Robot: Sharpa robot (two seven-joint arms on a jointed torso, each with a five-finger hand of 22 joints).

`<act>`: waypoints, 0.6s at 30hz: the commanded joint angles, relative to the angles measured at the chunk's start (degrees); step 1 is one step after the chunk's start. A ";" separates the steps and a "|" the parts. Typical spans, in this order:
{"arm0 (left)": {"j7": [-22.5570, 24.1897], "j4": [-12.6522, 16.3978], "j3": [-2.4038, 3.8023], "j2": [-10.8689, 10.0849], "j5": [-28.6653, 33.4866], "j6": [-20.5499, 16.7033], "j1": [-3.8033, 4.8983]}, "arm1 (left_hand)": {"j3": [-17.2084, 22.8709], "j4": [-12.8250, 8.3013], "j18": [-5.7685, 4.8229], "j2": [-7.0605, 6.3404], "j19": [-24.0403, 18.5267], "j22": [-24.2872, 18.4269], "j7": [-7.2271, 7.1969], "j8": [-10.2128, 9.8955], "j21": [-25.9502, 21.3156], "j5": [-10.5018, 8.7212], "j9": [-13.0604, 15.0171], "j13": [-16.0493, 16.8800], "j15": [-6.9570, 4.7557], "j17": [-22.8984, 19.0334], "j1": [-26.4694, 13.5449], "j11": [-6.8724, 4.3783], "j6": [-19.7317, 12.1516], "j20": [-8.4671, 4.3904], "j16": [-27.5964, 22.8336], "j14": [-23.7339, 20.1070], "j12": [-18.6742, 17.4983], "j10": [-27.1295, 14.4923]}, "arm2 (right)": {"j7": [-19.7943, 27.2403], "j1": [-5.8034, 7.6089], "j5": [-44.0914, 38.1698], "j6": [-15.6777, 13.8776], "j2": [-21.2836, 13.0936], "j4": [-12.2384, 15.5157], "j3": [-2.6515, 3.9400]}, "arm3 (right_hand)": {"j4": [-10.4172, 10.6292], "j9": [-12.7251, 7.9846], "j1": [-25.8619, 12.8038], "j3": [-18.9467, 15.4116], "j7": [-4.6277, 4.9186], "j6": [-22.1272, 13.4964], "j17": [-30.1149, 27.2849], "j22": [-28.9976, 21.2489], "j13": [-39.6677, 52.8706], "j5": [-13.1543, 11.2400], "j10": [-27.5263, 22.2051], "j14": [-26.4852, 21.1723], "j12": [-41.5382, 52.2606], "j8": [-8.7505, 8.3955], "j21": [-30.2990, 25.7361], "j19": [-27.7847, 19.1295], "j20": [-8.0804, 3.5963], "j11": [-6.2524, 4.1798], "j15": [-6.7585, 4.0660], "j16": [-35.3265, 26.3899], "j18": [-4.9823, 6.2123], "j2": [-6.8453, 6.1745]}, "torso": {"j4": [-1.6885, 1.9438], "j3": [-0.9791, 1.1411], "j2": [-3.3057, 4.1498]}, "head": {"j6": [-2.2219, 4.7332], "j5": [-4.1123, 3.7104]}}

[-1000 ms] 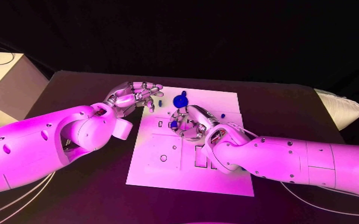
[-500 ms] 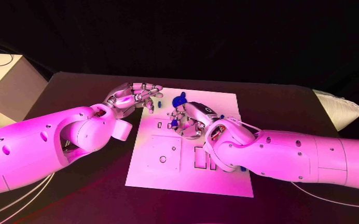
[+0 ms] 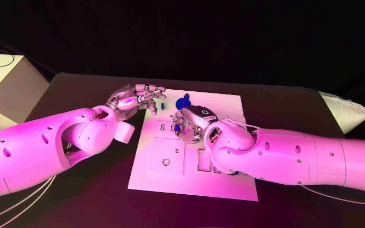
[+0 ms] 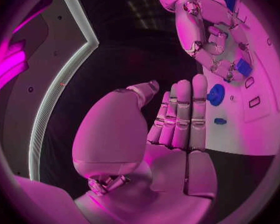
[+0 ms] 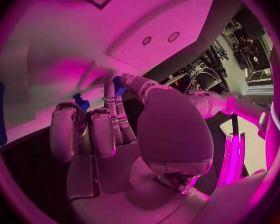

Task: Assemble the parts on the task board

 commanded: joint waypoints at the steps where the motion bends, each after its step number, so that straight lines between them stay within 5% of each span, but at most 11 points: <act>1: 0.19 0.17 0.03 0.07 -0.09 0.86 0.01 | 0.09 -0.27 0.94 0.67 -0.24 0.09 0.43 0.21 0.36 0.21 0.10 0.09 -0.23 -0.01 -0.07 -0.01 -0.31 -0.04 0.24 -0.10 0.26 -0.32 | -4.19 -0.01 -7.03 2.12 0.60 -0.13 -0.04 | -0.29 -0.02 0.38 0.05 -0.17 0.44 5.26 6.09 -0.09 -0.01 0.35 3.31 -0.12 0.12 -0.06 1.10 -0.03 0.06 -0.38 -0.06 0.95 -0.28 | 0.12 0.07 0.07 | -0.06 -0.01; 18: 0.04 0.14 0.03 0.00 -0.09 1.01 0.01 | 0.51 -0.60 0.95 0.65 -0.50 0.06 0.45 0.71 0.74 0.20 0.26 0.52 -0.18 -0.07 -0.43 0.03 -0.65 -0.01 0.31 -0.21 1.57 -1.26 | -6.13 -0.09 -12.01 1.71 0.90 0.05 -0.11 | -0.26 -0.08 0.28 0.04 -0.27 0.68 5.15 6.21 -0.32 0.27 0.66 3.32 -0.20 0.13 0.12 1.19 -0.11 -0.03 -0.46 -0.15 0.90 -0.44 | 0.04 0.08 0.08 | -0.47 0.24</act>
